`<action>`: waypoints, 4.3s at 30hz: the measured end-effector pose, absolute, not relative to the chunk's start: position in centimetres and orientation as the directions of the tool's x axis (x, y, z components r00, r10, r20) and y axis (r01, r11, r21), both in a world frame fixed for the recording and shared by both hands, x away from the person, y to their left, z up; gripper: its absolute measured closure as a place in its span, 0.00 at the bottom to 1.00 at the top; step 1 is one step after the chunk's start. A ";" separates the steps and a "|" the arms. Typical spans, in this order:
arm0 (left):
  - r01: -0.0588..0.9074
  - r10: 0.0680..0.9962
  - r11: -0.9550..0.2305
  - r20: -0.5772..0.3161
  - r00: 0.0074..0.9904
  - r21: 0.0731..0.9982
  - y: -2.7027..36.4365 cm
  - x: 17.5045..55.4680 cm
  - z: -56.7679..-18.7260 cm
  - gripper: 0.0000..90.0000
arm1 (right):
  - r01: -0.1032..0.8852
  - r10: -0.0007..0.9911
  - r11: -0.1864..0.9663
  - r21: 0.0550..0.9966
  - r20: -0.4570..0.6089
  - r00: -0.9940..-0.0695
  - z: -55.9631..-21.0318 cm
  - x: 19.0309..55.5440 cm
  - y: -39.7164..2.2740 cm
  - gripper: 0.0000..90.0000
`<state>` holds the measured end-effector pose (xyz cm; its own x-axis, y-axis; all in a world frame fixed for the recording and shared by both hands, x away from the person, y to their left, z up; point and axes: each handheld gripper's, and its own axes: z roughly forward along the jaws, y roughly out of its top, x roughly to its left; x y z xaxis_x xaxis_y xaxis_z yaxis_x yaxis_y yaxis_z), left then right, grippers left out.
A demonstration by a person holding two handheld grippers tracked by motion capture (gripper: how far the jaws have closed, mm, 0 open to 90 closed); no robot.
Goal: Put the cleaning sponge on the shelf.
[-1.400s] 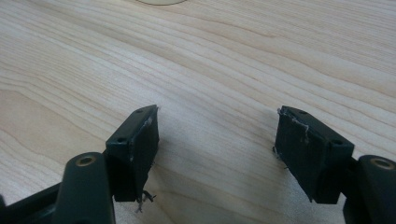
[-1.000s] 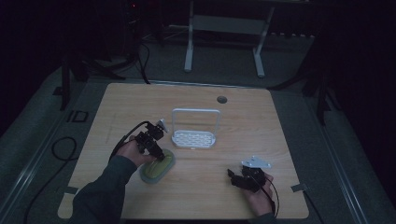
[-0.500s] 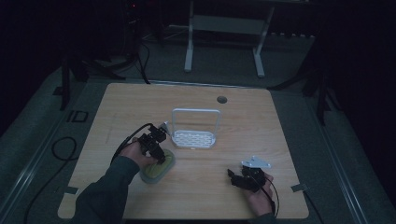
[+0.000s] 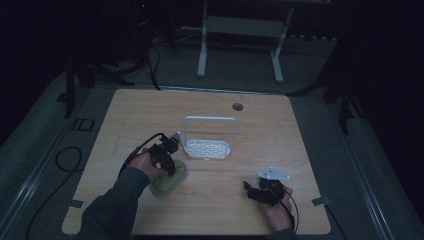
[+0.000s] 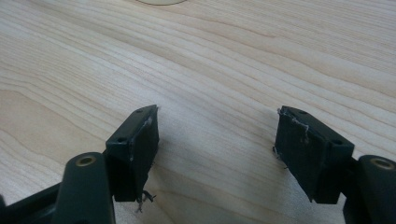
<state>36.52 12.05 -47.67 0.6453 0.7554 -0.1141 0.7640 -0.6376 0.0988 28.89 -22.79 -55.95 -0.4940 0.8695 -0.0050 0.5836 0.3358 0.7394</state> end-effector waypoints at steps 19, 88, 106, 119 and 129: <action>0.716 0.709 -0.687 -0.102 0.698 0.124 11.6 36.2 -46.6 0.80 | 0.584 0.869 0.336 0.739 -0.005 -0.494 -55.9 28.9 -22.8 0.33; 0.481 0.501 -0.820 -0.017 0.865 0.310 7.8 37.9 -41.6 0.79 | 0.582 0.869 0.336 0.741 -0.006 -0.494 -56.0 28.9 -22.8 0.33; 0.383 0.422 -0.864 0.056 0.905 0.327 6.6 38.8 -41.3 0.79 | 0.582 0.869 0.337 0.740 -0.006 -0.495 -55.9 28.9 -22.8 0.33; 0.329 0.377 -0.886 0.094 0.921 0.327 5.7 39.3 -40.8 0.79 | 0.582 0.869 0.337 0.740 -0.006 -0.495 -56.0 28.9 -22.8 0.33; 0.292 0.338 -0.903 0.102 0.936 0.315 5.1 39.9 -40.0 0.79 | 0.582 0.869 0.337 0.740 -0.006 -0.495 -56.0 28.9 -22.8 0.33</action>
